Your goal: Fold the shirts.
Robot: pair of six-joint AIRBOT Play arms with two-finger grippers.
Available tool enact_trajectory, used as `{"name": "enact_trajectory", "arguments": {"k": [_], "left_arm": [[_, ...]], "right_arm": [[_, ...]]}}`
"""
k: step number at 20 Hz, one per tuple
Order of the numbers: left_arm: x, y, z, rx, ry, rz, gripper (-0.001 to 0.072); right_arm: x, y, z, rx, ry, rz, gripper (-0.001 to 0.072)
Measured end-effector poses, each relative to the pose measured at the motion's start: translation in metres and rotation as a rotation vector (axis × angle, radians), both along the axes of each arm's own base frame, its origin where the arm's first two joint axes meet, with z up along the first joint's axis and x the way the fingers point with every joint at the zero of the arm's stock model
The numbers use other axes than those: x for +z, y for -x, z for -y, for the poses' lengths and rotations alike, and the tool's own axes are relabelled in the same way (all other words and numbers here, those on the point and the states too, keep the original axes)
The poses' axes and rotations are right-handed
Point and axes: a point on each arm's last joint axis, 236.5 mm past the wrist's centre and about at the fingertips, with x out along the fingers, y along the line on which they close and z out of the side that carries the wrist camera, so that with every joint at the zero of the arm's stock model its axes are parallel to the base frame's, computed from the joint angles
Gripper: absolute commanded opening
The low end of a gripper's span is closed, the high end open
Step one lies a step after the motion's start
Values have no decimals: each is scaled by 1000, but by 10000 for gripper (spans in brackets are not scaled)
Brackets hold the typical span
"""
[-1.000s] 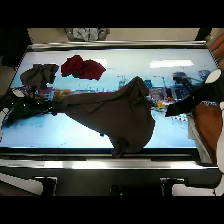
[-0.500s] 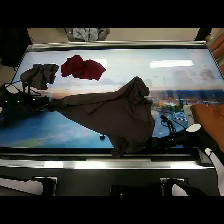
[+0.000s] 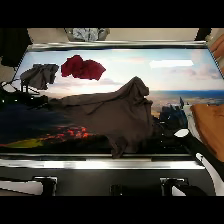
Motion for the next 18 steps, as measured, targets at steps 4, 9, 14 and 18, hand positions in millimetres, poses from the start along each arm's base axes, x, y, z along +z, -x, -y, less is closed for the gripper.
{"name": "enact_trajectory", "arguments": {"k": [4,9,14,18], "left_arm": [[78,-14,-1,-5,-42,174,36],[318,-6,4,111,-118,729,36],[529,124,26,222,-187,1287,35],[569,202,38,253,-222,1415,35]], "right_arm": [[85,-61,23,137,147,332,49],[355,-125,115,24,595,1021,49],[600,-28,160,-254,941,1549,50],[639,21,167,-323,1015,1608,50]]}}
